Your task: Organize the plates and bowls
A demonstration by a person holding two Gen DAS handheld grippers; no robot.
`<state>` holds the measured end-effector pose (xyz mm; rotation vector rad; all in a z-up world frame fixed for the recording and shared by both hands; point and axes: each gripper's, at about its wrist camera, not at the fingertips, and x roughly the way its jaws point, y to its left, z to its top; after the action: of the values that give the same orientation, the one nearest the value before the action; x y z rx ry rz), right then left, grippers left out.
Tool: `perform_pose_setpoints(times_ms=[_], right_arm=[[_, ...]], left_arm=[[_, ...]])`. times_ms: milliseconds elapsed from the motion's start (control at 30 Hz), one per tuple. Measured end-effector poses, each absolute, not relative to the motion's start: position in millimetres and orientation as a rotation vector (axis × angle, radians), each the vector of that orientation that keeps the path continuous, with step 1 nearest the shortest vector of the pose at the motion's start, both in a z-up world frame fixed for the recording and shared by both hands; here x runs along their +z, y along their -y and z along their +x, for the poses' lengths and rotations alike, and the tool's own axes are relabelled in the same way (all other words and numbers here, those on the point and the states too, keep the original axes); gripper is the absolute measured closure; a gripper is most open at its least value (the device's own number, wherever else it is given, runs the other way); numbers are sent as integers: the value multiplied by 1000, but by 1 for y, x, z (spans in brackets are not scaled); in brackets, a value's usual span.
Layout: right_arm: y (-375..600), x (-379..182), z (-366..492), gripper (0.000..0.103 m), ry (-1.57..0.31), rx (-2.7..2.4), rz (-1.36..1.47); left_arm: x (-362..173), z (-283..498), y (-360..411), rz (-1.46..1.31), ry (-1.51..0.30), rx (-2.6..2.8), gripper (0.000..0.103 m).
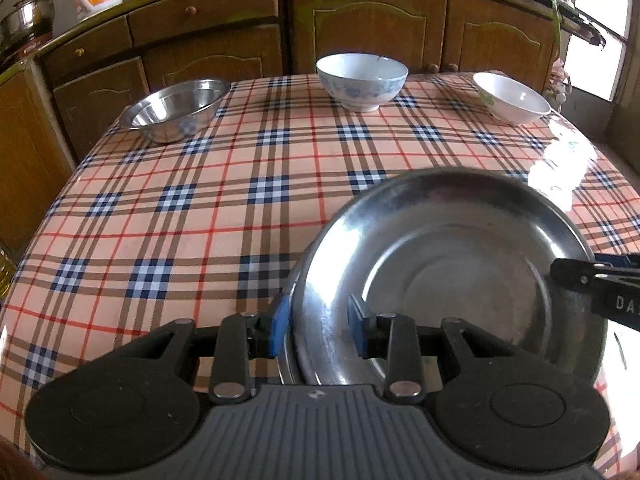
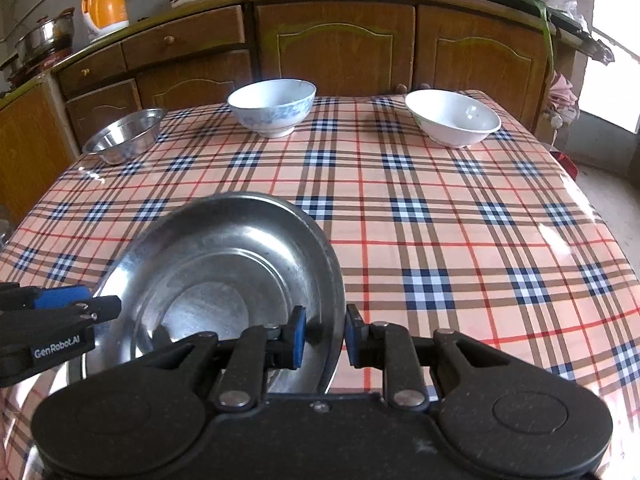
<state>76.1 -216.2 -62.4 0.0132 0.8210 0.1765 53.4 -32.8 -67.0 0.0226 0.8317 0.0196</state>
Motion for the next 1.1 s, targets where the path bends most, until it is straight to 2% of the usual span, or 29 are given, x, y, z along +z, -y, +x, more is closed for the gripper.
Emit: perform_pose_setpoints(times_ms=[167,233,300,333,400,433,467,667,1100], right_arm=[[225,-57,73,76,-796,165,20],[228,-54,71,68,-785,163,25],[232,-51,67,50,-768,158,30],[235,-50,66,47,-761,161,35],[241,-46,61,31,-745,149,47],[243,-45,58,29,-738,155,51],[245,-44,56,27,-736,165,52],[260,-47,48,27,-719,103,66],[266,-54,77,26,-760,104,176]], left_arm=[[-66,53,31,9,-827,29,69],[-65,53,29,2,-830,40,67],[-64,52,26,-6,-830,48,58],[-62,52,25,-7,-828,50,53],[-59,50,23,-16,-819,42,45],[-58,50,23,-22,-813,39,35],[-57,49,22,-24,-807,42,29],[-53,46,20,-29,-799,56,23],[-50,45,17,-30,-800,68,19]])
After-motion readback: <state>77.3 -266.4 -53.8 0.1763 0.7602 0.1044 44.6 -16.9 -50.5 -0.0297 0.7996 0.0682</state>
